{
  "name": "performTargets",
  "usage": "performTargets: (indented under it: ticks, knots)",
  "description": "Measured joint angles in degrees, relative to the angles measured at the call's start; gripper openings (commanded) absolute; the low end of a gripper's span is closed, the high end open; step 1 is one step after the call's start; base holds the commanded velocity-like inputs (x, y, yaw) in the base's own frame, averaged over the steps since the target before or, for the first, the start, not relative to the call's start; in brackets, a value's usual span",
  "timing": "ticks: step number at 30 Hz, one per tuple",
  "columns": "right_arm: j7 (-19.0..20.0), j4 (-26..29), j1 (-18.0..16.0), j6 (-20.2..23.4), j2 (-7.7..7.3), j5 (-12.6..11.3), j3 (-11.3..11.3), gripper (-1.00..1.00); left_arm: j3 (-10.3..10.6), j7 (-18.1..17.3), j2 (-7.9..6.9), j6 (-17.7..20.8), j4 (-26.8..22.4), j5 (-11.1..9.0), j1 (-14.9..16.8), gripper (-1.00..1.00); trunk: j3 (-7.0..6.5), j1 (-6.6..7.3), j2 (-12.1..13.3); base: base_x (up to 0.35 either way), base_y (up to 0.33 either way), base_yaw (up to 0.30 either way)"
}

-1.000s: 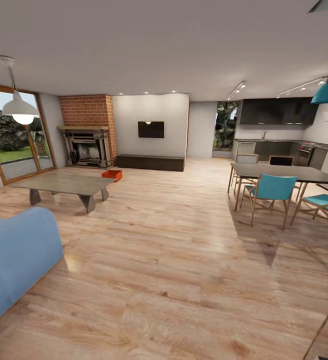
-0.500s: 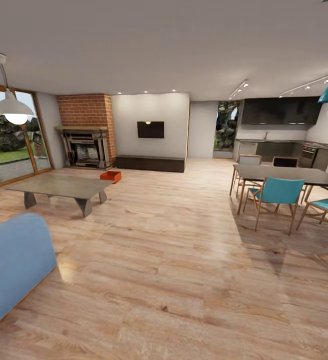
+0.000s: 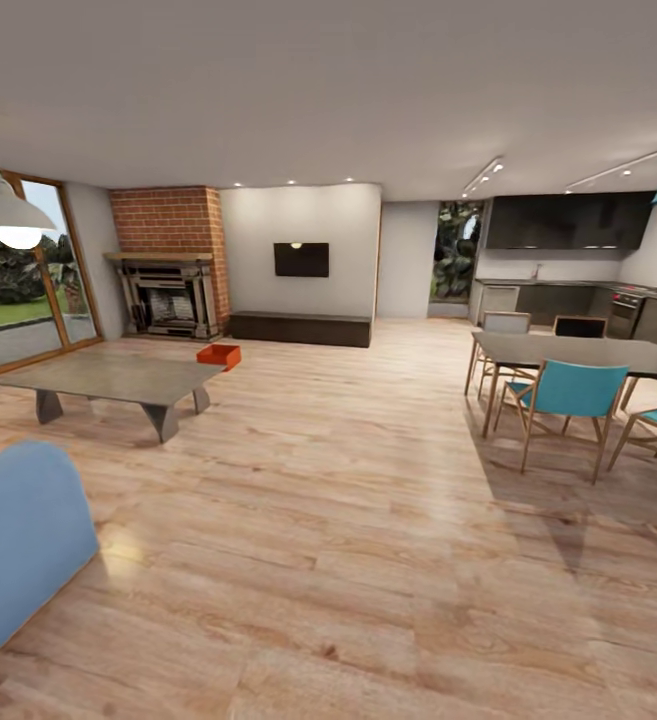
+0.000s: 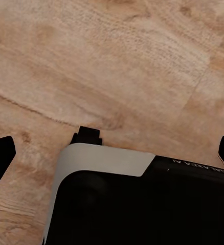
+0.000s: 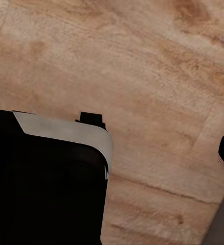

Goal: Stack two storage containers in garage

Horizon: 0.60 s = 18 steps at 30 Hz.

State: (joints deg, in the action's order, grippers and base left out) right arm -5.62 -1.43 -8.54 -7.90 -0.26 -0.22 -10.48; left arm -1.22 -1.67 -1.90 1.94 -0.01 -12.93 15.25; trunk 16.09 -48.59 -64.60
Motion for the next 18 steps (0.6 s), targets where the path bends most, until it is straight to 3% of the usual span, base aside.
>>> performTargets:
  ticks: [18]
  knots:
    - [0.0, 0.0, 0.0, 0.0, 0.05, 0.1, -0.1, 1.00, 0.0, 0.0, -0.02, 0.5, 0.0, 0.0, 0.0, 1.00, 0.00, 0.00, 0.0, 0.324, 0.000, 0.000]
